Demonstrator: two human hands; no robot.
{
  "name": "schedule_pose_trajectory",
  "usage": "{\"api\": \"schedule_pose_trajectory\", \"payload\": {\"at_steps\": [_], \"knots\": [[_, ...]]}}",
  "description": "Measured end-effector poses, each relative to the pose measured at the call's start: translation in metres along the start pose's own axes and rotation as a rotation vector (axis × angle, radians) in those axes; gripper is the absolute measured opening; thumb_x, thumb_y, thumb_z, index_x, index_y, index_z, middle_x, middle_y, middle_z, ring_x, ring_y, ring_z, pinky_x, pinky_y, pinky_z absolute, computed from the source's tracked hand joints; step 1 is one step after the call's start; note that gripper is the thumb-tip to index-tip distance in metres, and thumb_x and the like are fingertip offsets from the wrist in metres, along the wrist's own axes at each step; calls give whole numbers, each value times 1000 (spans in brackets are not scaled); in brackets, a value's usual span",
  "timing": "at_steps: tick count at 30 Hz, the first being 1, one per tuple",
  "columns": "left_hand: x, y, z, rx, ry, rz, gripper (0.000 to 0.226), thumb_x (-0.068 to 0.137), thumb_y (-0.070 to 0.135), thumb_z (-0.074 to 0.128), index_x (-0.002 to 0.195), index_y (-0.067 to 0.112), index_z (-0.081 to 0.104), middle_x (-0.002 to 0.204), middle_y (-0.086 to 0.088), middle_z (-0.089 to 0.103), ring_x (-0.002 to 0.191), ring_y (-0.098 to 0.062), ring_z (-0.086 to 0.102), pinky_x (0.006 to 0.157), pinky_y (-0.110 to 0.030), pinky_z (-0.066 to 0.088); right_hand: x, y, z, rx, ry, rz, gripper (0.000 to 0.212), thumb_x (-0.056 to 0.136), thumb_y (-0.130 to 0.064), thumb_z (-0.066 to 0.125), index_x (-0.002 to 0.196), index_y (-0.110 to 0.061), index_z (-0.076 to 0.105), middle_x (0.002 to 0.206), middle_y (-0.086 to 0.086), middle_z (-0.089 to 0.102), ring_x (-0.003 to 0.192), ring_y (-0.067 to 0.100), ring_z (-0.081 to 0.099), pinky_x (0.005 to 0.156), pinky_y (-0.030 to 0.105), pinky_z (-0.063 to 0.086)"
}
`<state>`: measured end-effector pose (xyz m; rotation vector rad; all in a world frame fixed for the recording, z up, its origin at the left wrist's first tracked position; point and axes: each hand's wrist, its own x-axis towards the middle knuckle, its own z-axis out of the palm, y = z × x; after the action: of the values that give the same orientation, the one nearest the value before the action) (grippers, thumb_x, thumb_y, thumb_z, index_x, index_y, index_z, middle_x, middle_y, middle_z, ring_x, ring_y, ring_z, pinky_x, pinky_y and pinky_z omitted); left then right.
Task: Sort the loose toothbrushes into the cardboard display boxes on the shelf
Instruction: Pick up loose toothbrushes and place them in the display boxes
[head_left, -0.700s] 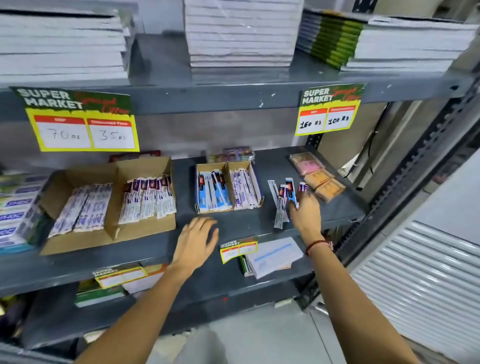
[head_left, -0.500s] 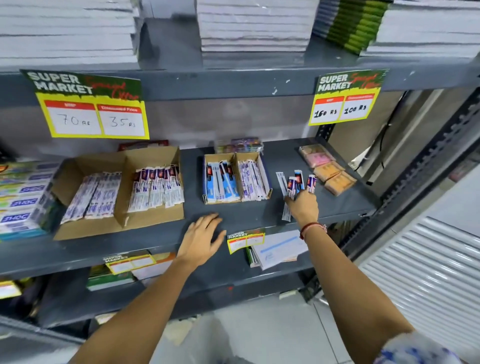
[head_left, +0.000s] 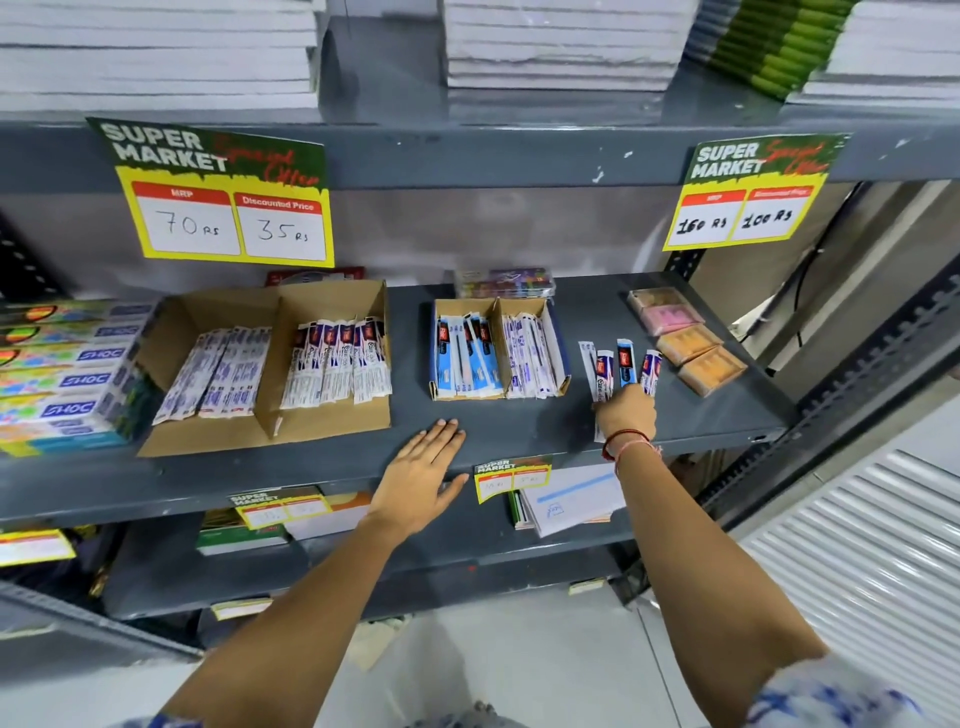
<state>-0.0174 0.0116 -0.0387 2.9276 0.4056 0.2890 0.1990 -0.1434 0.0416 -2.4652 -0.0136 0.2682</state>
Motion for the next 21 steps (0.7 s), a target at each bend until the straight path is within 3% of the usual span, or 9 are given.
{"api": "schedule_pose_trajectory", "payload": {"at_steps": [5,10,21], "knots": [[0,0,0,17,-7,6,62,90,47,29,137,9,42,142,-8,42,132,-21,36,108,-39,22,2,-4,-4,18,-9,20,34,90,-9,59,120,4,53,124,28,58,116,45,55,99,48,47],[1,-1,1,38,1,13,61,90,46,30,136,9,43,141,-8,44,130,-21,38,107,-40,22,7,-1,-11,93,-69,69,46,82,-10,70,123,0,52,128,24,55,118,43,55,102,49,45],[0,-1,1,-14,51,42,61,89,45,32,135,6,44,140,-11,45,130,-24,39,108,-41,25,2,1,-19,36,21,62,51,77,-17,76,120,0,54,125,24,59,112,43,59,95,49,50]]}}
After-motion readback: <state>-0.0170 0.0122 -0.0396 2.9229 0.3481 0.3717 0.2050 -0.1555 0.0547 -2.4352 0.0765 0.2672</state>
